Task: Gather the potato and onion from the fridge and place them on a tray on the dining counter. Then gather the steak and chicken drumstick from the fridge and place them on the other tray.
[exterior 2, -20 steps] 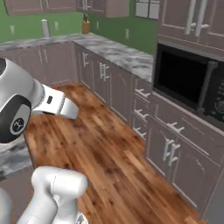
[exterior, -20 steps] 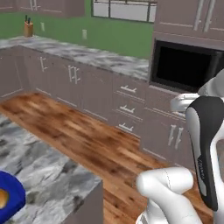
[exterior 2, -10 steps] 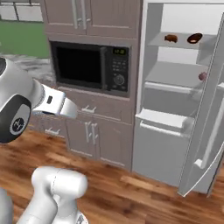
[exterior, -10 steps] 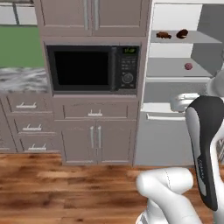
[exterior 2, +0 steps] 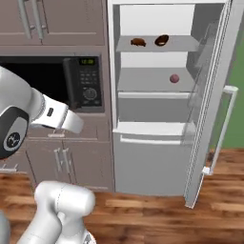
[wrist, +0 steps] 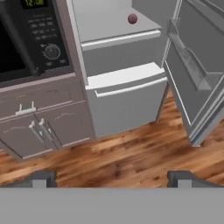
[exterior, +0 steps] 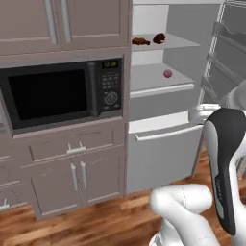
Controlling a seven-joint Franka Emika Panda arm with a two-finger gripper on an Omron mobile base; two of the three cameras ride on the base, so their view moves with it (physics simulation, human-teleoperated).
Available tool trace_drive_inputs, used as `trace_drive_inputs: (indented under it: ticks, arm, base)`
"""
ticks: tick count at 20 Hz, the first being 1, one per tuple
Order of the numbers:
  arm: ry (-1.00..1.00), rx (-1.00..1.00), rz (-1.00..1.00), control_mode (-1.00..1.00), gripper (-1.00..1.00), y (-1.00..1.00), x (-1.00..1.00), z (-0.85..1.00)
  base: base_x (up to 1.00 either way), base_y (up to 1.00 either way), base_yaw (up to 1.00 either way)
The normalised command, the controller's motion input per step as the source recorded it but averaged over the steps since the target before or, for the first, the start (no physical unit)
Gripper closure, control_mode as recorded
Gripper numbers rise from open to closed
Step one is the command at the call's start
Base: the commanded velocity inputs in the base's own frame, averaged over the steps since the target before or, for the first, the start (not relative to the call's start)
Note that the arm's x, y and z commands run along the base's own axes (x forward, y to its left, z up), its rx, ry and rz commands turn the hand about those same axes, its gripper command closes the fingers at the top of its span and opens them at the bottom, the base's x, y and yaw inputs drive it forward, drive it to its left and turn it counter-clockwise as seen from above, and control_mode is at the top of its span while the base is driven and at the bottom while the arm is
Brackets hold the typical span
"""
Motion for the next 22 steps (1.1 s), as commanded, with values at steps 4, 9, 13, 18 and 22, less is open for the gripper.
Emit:
trace_drive_inputs:
  ticks: [4,9,13,18,22]
  arm:
    - [0.00,0.00,0.00,1.00,-1.00,0.00,0.00,0.00]
    - [0.00,0.00,0.00,1.00,-1.00,0.00,0.00,0.00]
    - [0.00,0.00,0.00,1.00,-1.00,0.00,0.00,0.00]
    - [0.00,0.00,0.00,1.00,-1.00,0.00,0.00,0.00]
    - [0.00,0.00,0.00,1.00,-1.00,0.00,0.00,0.00]
  base:
    - [1.00,0.39,-0.29]
    - [1.00,-0.29,-0.21]
    - [0.94,0.03,-0.17]
    - [0.58,-0.49,-0.04]
    - [0.42,-0.52,-0.06]
